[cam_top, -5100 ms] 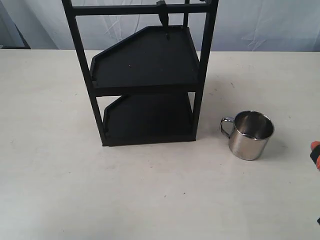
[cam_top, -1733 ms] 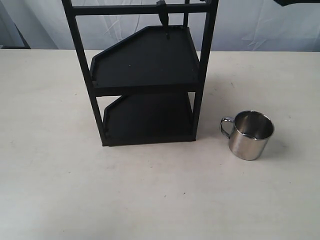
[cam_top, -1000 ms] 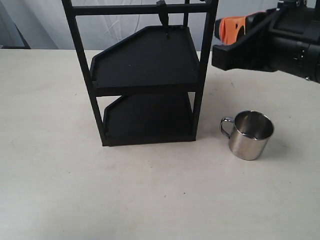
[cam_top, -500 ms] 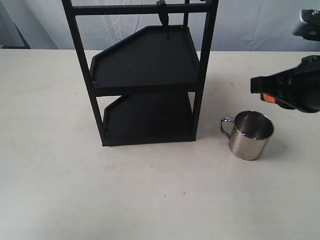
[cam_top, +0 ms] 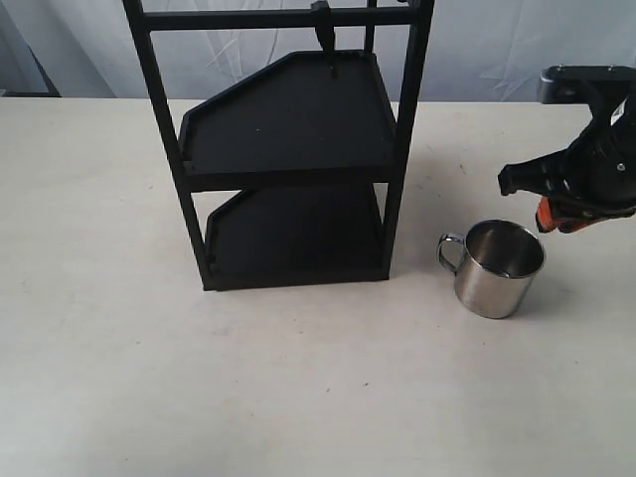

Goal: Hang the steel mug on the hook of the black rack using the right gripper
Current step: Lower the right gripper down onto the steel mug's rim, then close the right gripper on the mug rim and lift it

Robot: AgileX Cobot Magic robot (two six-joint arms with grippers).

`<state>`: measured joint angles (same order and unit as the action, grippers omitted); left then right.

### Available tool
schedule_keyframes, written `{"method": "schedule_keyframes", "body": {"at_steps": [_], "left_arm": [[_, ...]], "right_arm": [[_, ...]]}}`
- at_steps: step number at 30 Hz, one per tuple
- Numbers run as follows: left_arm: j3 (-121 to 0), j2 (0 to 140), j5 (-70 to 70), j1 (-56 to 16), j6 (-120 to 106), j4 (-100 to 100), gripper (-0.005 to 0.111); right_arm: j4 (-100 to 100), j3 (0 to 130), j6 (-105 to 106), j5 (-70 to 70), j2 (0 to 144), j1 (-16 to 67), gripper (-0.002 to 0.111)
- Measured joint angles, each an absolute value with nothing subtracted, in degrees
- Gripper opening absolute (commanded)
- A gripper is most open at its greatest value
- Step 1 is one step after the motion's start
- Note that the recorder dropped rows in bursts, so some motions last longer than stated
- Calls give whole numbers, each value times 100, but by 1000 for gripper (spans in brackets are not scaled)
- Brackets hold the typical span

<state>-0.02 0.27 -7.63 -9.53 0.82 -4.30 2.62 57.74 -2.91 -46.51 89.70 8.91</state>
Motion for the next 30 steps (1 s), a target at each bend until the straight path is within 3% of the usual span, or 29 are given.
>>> {"method": "schedule_keyframes", "body": {"at_steps": [4, 6, 9, 21, 30], "left_arm": [[-2, 27, -763, -953, 82, -430, 1], [-2, 27, -763, -953, 82, -430, 1], [-2, 27, -763, -953, 82, -430, 1], [-2, 27, -763, -953, 82, -430, 1], [-2, 27, -763, -953, 82, -430, 1]], "right_arm": [[112, 5783, -291, -4348, 9380, 891, 49], [112, 5783, -291, -4162, 9636, 891, 38], [36, 5783, -291, -3872, 9946, 891, 0], [86, 5720, -338, -4353, 9818, 891, -1], [1825, 4660, 408, -4694, 8028, 1011, -1]]}}
